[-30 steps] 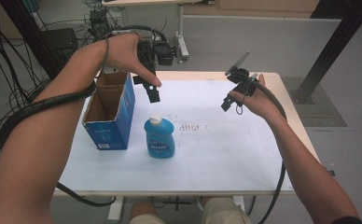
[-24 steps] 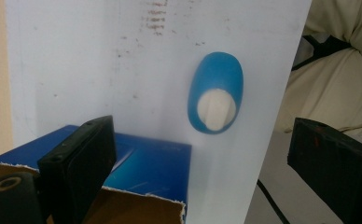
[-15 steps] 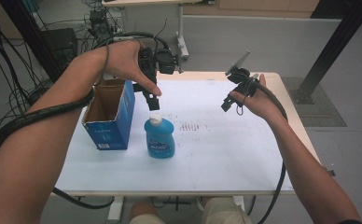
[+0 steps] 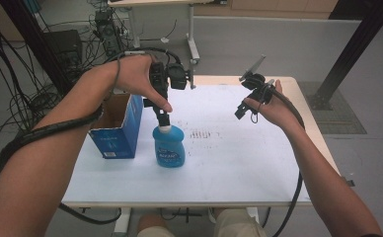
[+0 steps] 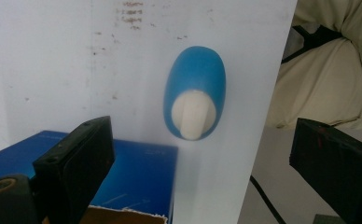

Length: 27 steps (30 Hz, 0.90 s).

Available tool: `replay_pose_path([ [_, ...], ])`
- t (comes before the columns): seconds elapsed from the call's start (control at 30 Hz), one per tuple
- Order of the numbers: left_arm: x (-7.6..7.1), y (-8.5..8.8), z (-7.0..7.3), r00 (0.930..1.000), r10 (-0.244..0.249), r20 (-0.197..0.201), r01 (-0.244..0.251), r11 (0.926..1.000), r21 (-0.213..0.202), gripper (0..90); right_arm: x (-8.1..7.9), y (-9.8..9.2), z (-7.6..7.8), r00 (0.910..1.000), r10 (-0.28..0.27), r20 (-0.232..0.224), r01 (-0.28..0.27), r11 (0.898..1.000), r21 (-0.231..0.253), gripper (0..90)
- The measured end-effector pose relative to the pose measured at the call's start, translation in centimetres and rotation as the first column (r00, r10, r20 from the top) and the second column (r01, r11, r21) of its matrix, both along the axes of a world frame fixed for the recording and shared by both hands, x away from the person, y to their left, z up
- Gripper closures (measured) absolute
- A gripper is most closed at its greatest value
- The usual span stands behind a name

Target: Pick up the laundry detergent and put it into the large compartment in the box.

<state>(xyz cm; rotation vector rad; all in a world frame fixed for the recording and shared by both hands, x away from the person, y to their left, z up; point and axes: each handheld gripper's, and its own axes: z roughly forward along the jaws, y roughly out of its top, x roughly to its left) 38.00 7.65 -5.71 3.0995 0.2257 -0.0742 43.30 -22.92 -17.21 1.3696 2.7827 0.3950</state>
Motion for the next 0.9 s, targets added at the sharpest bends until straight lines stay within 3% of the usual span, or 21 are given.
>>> replay_pose_path([
  [0.6,-0.1,-0.1,-4.4,0.9994,-0.012,-0.032,0.012,0.9999,0.003,5.4,0.0,0.2,-0.4,1.0,0.003,0.0,-0.003,1.0,-0.003,8.6],
  [0.9,0.0,-0.3,-5.8,0.9991,-0.017,-0.039,0.017,0.9998,0.01,5.4,0.1,0.4,-0.4,1.0,0.006,-0.001,-0.006,1.0,-0.006,8.6],
])
